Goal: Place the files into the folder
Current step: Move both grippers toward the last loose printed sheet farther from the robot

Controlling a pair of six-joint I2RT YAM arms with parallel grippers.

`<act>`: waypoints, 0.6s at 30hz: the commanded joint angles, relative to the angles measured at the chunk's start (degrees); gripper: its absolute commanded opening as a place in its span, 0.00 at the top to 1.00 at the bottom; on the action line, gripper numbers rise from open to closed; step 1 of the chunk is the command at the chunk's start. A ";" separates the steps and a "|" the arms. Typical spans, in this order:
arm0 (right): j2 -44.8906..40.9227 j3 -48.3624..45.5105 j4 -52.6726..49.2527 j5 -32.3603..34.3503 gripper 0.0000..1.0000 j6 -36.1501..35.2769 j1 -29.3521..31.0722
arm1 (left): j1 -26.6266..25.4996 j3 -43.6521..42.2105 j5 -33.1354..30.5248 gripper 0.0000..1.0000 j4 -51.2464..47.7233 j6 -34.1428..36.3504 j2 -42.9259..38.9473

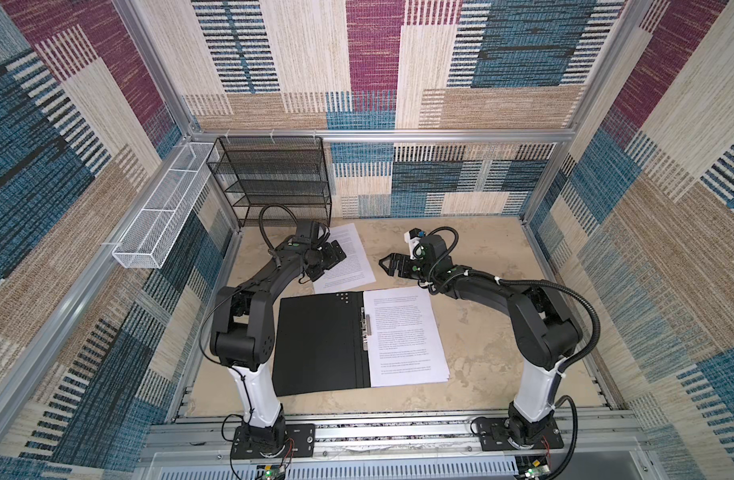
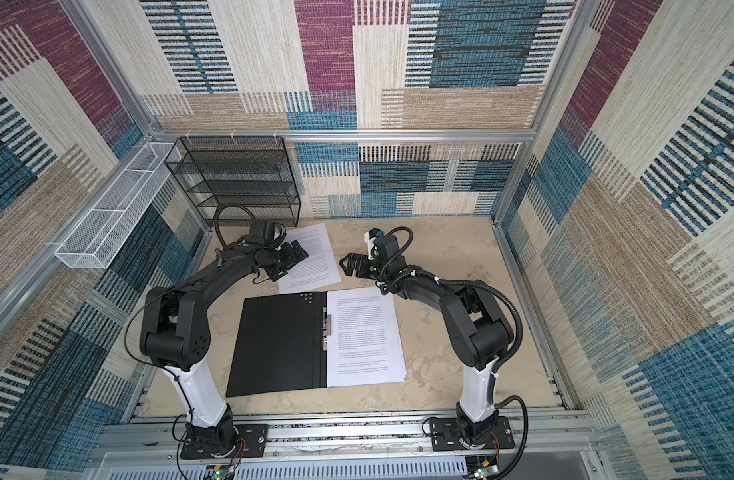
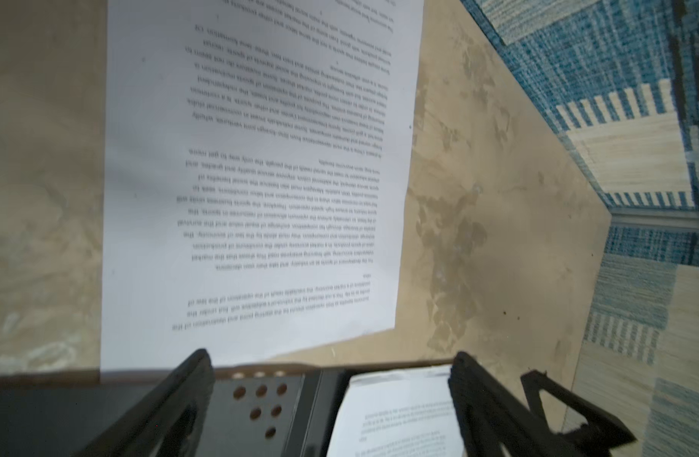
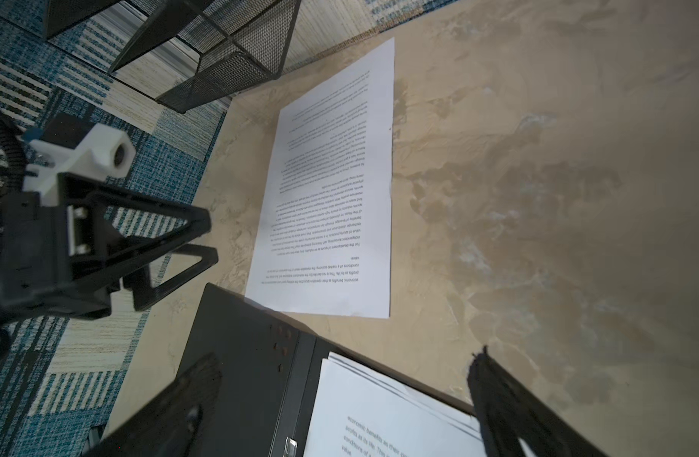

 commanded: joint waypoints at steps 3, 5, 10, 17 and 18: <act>1.49 1.64 0.69 -4.31 0.00 -0.85 -1.37 | 2.02 7.37 0.35 0.07 -2.12 5.15 8.28; 1.40 1.02 1.50 -5.62 0.00 -0.23 -2.31 | 2.02 9.95 1.10 0.07 -2.74 6.71 10.90; 1.40 0.37 1.19 -6.57 0.00 -0.54 -3.53 | 1.95 13.10 3.86 0.07 -3.63 8.74 15.80; 3.42 1.41 0.55 -7.90 0.00 -0.69 -5.19 | 0.87 14.36 6.79 0.07 -3.83 9.03 19.79; 4.32 2.27 0.05 -8.08 0.00 -0.89 -5.45 | 0.44 14.65 7.19 0.07 -3.82 9.07 20.19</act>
